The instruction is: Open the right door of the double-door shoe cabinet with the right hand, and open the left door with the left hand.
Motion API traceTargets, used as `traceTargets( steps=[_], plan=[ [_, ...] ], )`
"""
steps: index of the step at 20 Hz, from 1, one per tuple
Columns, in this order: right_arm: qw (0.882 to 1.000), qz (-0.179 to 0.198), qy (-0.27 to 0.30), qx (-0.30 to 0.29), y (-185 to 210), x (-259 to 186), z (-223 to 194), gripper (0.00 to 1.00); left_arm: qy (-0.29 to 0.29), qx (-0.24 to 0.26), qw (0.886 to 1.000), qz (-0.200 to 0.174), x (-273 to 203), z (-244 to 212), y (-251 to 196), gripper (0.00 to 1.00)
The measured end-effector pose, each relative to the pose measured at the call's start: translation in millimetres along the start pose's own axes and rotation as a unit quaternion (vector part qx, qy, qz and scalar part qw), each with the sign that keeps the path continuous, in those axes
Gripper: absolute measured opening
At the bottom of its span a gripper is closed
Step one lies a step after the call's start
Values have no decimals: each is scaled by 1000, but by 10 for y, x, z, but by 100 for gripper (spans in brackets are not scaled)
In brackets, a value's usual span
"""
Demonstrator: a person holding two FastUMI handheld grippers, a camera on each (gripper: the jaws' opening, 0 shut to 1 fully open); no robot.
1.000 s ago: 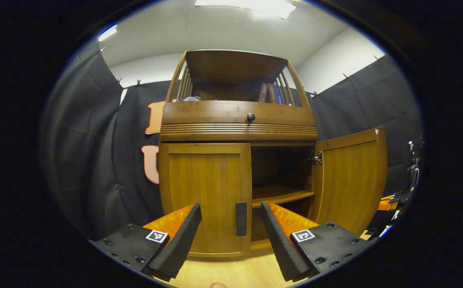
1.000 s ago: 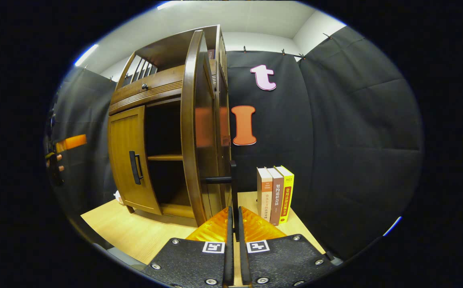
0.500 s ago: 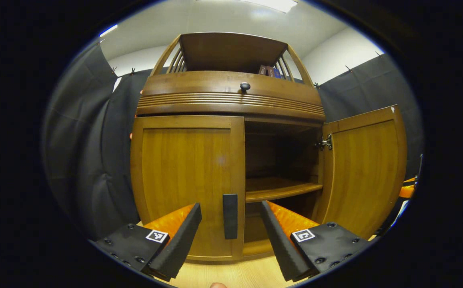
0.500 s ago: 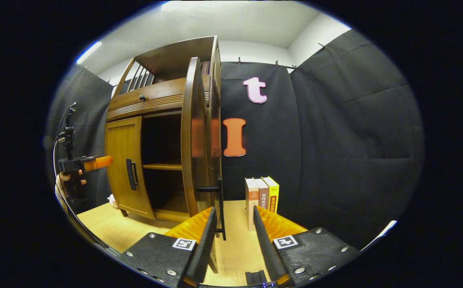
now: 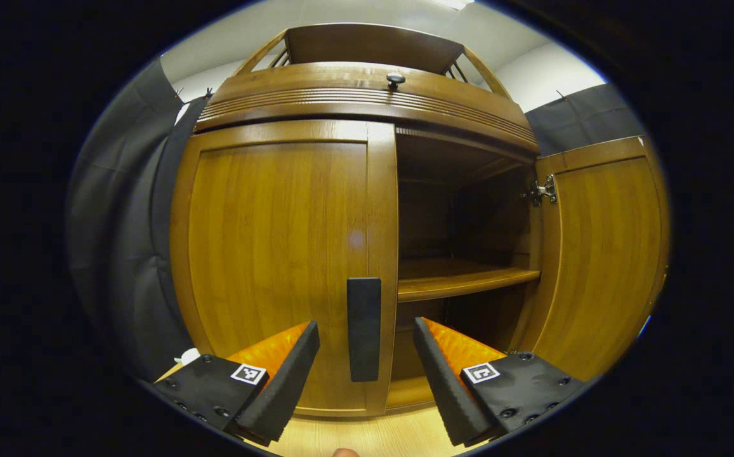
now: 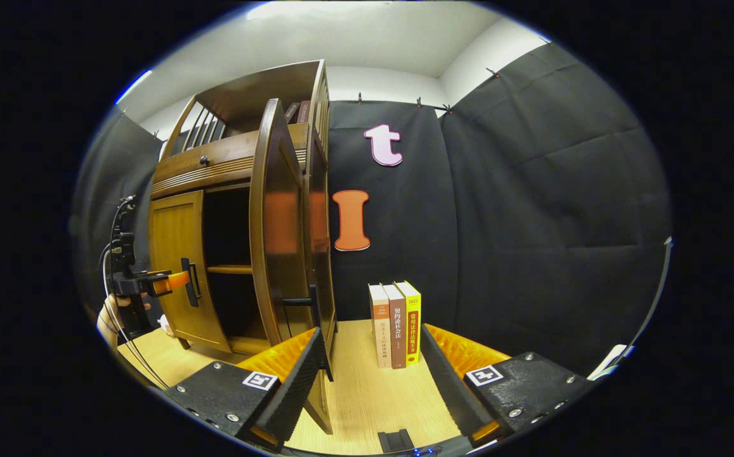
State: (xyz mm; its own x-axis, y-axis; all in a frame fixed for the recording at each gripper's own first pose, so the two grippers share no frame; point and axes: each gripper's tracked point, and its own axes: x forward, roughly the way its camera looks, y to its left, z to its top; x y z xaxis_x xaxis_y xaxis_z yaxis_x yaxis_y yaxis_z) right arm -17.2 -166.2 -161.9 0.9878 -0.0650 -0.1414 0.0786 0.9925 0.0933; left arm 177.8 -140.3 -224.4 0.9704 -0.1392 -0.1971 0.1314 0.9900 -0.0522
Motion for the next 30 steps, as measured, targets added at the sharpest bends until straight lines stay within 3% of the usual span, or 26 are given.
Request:
traceTargets(
  steps=[2,3,4,7,9,10,13,14,16,22,23,30],
  plan=[
    [1000,-4,-1,-5,-27,12,-13,92,8,-4,1000,5,92,-90,29,95],
    [1000,-7,-1,-6,-43,15,-18,98,13,-5,1000,7,131,-130,47,96],
    [1000,-7,-2,-5,-45,26,-17,93,19,-7,1000,8,178,-170,61,97],
    [1000,-9,-6,2,-59,45,-4,92,30,-14,999,4,286,-261,70,94],
    [1000,-10,-8,5,4,69,22,98,27,-9,1000,9,325,-268,110,86],
    [1000,-11,-8,7,-2,70,14,92,27,-5,1000,10,332,-276,114,82],
    [1000,-13,-4,8,-16,95,-13,92,30,-5,1000,1,368,-286,85,60],
    [1000,-13,-3,8,-21,98,-9,98,28,-11,1000,-5,360,-291,49,55],
    [1000,-13,-3,9,-18,95,-12,92,31,-8,999,-2,384,-324,43,43],
    [1000,-11,-8,8,37,49,32,92,47,-16,999,-2,329,-328,36,31],
    [1000,-11,-9,6,50,43,39,98,47,-15,999,-4,331,-316,29,27],
    [1000,-8,-16,-4,113,-35,106,98,50,-24,998,-23,-1,-317,27,27]
  ],
)
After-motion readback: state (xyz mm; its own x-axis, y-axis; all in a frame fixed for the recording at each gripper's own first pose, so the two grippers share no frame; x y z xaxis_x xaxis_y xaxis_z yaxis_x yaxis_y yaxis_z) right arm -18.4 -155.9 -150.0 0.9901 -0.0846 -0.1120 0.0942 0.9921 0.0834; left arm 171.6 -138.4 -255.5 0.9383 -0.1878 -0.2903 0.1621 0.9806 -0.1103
